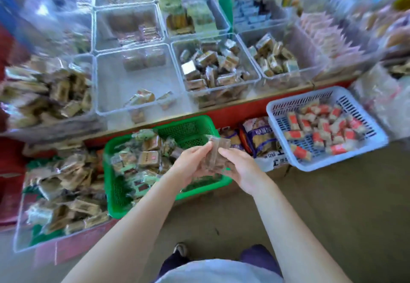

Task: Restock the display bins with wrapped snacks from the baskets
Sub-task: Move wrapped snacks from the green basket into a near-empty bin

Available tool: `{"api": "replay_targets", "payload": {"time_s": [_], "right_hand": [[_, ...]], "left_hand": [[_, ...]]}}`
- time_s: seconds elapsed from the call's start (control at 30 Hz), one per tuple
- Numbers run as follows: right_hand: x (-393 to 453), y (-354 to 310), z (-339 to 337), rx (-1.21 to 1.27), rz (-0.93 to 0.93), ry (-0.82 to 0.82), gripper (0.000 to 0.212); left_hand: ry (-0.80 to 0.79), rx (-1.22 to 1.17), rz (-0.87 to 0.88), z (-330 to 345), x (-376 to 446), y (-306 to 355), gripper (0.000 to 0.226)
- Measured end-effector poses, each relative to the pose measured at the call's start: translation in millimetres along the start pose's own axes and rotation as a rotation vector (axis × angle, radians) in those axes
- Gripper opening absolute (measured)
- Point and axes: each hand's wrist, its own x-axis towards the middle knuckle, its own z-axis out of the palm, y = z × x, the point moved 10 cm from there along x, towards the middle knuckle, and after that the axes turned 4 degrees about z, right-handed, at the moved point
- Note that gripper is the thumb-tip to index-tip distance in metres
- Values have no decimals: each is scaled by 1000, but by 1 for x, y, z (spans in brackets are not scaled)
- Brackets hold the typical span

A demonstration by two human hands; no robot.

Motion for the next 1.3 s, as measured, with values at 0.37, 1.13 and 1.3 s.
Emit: {"api": "replay_targets", "payload": {"time_s": [0.37, 1.13, 1.3], "right_hand": [[126, -164, 16, -360, -130, 234, 30], [232, 10, 47, -1399, 266, -83, 21], [223, 83, 34, -1917, 325, -150, 104]], "left_hand": [[454, 430, 160, -109, 83, 120, 14], [667, 1380, 182, -185, 140, 124, 61], [655, 1393, 208, -187, 143, 119, 56]]}}
